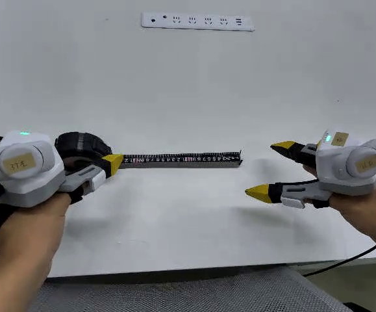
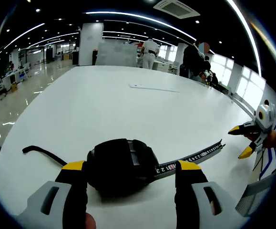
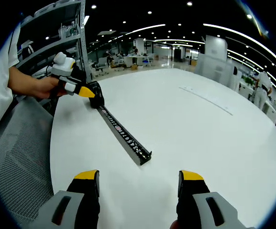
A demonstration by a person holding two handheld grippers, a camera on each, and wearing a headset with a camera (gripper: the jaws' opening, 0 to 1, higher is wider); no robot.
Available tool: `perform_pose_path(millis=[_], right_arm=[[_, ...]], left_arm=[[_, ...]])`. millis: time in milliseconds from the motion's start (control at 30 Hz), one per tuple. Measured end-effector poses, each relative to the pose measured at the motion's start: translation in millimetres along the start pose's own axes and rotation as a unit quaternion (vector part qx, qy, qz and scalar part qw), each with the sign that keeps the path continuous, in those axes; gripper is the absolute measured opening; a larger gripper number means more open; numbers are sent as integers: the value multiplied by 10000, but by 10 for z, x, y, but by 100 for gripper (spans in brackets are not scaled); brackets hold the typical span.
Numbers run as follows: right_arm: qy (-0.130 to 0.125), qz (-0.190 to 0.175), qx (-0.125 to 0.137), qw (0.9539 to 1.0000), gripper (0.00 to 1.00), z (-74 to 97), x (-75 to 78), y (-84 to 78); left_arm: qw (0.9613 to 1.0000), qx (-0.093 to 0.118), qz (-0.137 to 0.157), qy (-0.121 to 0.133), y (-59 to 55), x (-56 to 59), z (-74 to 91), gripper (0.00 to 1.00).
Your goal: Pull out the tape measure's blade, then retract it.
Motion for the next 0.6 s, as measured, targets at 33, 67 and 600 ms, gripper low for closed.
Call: perform_pose_path(millis=[33, 67, 600], right_arm=[[11, 0, -4, 10000, 64, -4, 8, 7], [52, 4, 6, 10000, 64, -9, 16, 18], [286, 624, -265, 9973, 51, -99, 167, 148]], left_arm=[[10000, 10, 27, 14, -1, 0, -6, 71], [10000, 12, 44, 30, 1, 3, -10, 71], [9989, 90, 303, 345, 2, -31, -54, 64]])
Point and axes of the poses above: the centre of the closed fingertips' face, and the gripper's own axes: z roughly backward along the fingers, x roughly to its right, y roughly out of its top, the point moved 8 cm from there along z, roughly backward along the fingers, and after that the axes turned 15 degrees about -x, right-handed, at the moved point
